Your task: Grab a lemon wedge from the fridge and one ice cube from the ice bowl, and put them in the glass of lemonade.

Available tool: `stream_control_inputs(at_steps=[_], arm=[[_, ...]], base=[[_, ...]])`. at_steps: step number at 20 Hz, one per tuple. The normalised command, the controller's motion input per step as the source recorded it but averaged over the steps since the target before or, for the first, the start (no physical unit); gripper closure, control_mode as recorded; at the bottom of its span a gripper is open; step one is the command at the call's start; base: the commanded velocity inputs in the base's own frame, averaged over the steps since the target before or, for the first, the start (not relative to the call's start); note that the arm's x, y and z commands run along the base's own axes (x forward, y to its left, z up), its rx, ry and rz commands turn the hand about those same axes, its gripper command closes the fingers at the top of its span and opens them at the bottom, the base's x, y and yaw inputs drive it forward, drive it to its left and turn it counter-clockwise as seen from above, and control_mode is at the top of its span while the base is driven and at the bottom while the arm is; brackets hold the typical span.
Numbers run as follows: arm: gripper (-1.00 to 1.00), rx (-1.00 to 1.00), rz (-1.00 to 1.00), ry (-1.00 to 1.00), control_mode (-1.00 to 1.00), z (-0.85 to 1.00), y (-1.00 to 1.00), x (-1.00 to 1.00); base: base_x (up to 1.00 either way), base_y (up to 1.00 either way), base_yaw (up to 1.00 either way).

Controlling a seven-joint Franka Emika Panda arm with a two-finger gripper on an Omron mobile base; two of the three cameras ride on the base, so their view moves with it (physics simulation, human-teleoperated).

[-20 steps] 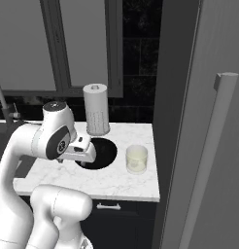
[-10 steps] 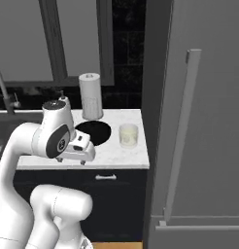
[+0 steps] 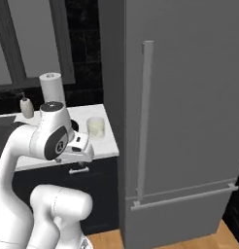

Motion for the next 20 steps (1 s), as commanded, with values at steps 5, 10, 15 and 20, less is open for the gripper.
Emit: stream_control_inputs(at_steps=[5,10,15,20], arm=[[-1.0,0.0,0.0,0.0,1.0,0.0,0.0,0.0],[-1.0,0.0,0.0,0.0,1.0,0.0,0.0,0.0],[-1.0,0.0,0.0,0.0,1.0,0.0,0.0,0.0],[-1.0,0.0,0.0,0.0,1.0,0.0,0.0,0.0]], base=[[0.0,-0.4,-0.41],[0.09,-0.3,-0.32],[0.28,-0.2,-0.26],[0.25,0.0,-0.14]])
